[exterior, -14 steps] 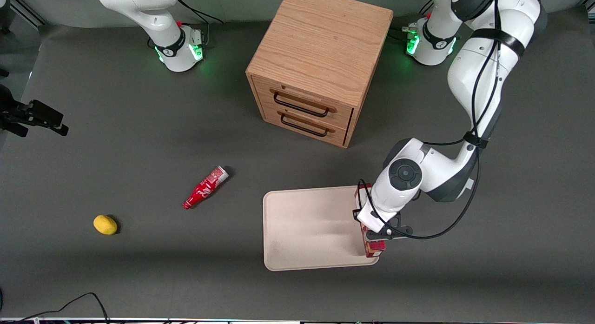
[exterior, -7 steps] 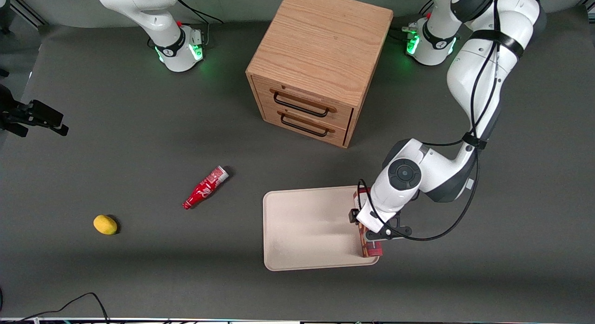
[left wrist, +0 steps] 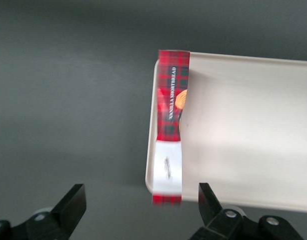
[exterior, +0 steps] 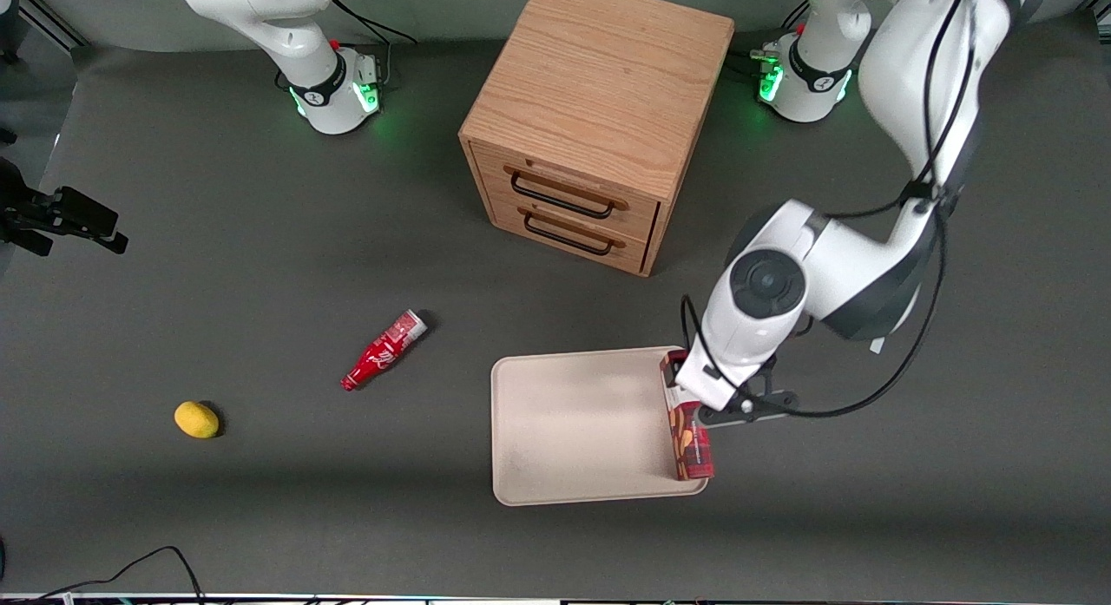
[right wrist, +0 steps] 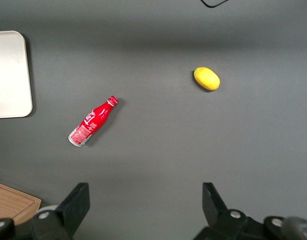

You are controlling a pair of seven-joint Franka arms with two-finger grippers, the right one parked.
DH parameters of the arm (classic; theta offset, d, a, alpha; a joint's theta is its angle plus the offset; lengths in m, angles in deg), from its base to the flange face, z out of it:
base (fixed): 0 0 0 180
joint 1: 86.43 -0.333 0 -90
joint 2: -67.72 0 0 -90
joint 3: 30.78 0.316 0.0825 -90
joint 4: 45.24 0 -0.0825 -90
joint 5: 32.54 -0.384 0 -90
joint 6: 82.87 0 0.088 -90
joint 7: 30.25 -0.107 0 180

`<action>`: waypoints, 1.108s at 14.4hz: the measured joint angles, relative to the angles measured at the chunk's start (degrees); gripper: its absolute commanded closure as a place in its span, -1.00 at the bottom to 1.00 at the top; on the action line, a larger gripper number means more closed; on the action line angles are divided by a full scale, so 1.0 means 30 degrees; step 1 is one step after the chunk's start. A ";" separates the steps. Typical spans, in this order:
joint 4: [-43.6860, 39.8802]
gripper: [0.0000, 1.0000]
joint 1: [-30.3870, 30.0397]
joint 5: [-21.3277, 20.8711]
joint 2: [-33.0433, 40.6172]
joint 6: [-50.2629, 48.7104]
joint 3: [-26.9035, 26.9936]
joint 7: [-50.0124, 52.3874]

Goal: Place red cookie box on tray

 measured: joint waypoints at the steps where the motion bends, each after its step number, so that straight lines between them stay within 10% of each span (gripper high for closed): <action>1: 0.0000 -1.00 -0.0098 0.0485 0.0995 -0.0994 0.0089 -0.0044; 7: 0.0013 -1.00 -0.0418 0.5110 0.6112 -0.6848 0.3786 -0.4971; 16: 0.1377 -1.00 -0.0673 0.7656 1.1485 -1.2090 1.0122 -1.4660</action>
